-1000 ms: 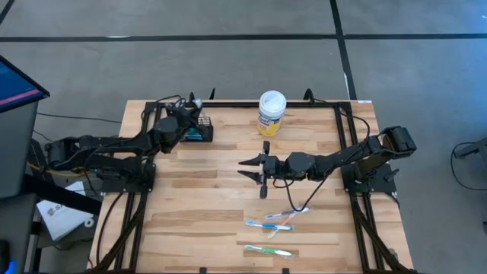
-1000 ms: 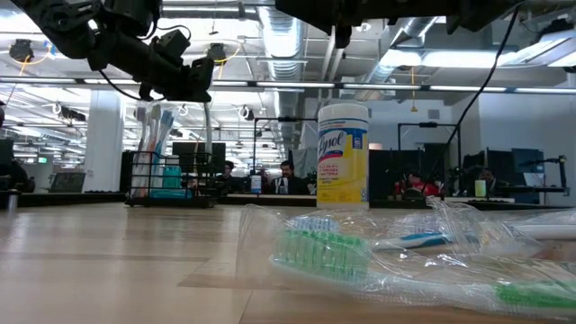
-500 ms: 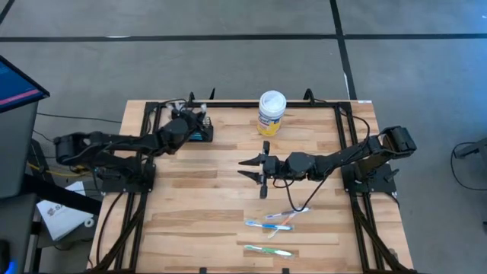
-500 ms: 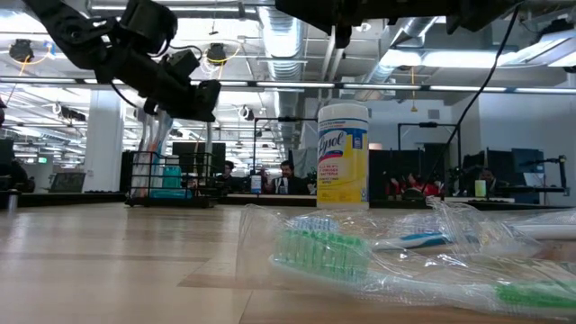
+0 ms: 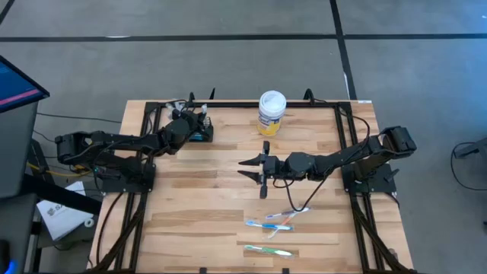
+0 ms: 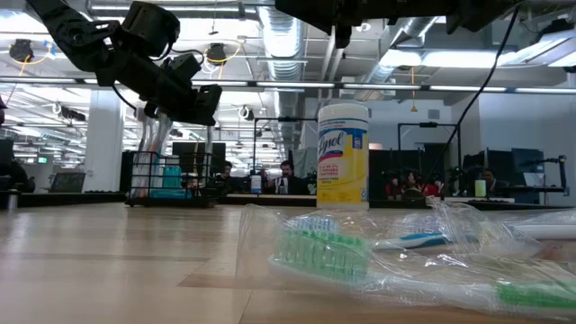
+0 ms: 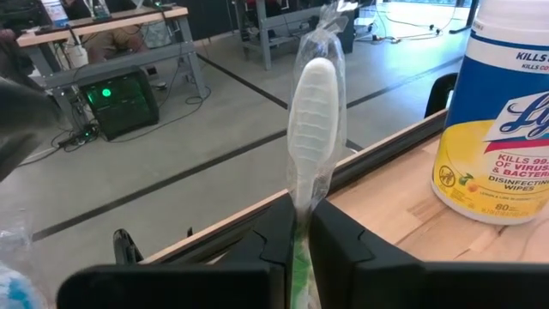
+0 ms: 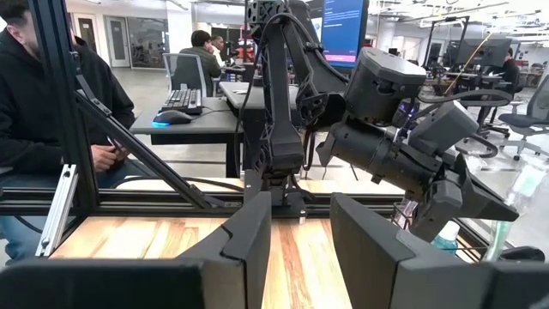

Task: Pick & Place toothbrushing station
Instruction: Put the top green toothbrush into the mesh organizer, then put the purple toothbrush into the mesh organizer

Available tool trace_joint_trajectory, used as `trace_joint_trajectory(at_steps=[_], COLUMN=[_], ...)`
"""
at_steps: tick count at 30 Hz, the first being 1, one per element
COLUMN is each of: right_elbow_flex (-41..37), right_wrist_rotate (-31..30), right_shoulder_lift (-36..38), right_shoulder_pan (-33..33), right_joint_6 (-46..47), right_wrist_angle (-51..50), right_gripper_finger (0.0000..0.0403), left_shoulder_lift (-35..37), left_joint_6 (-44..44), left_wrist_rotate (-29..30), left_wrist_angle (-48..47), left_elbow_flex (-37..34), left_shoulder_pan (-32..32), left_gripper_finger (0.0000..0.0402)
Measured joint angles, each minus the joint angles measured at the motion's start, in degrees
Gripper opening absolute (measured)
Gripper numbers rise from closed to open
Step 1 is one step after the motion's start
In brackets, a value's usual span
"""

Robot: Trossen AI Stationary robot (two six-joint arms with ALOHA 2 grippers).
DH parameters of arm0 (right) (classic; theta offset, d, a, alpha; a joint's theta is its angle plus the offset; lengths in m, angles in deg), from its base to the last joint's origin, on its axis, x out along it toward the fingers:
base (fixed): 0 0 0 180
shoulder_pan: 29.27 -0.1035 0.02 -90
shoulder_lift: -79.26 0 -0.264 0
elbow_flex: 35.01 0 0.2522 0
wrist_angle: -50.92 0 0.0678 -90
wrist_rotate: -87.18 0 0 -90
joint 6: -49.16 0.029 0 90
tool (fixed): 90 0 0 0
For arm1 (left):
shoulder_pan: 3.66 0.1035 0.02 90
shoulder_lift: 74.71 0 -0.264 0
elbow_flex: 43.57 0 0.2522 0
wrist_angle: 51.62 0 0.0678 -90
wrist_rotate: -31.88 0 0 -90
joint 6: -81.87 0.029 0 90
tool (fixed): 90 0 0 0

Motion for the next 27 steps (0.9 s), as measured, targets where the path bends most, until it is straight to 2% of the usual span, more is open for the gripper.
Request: trace_joint_trajectory(at_steps=[19, 27], right_elbow_flex=[0.0, 0.0], right_wrist_rotate=[0.0, 0.0], right_shoulder_lift=[0.0, 0.0], right_shoulder_pan=[0.0, 0.0], right_joint_6=[-0.5, -0.5], right_wrist_angle=[0.0, -1.4], right_gripper_finger=[0.0113, 0.0113], left_shoulder_lift=[0.3, 7.0], left_joint_6=[-2.6, -0.6], left_wrist_rotate=[-0.2, -0.8], left_wrist_angle=[-0.3, -0.3], left_elbow_flex=[-0.1, -0.1], left_shoulder_pan=[0.0, -0.5], left_gripper_finger=[0.0103, 0.0111])
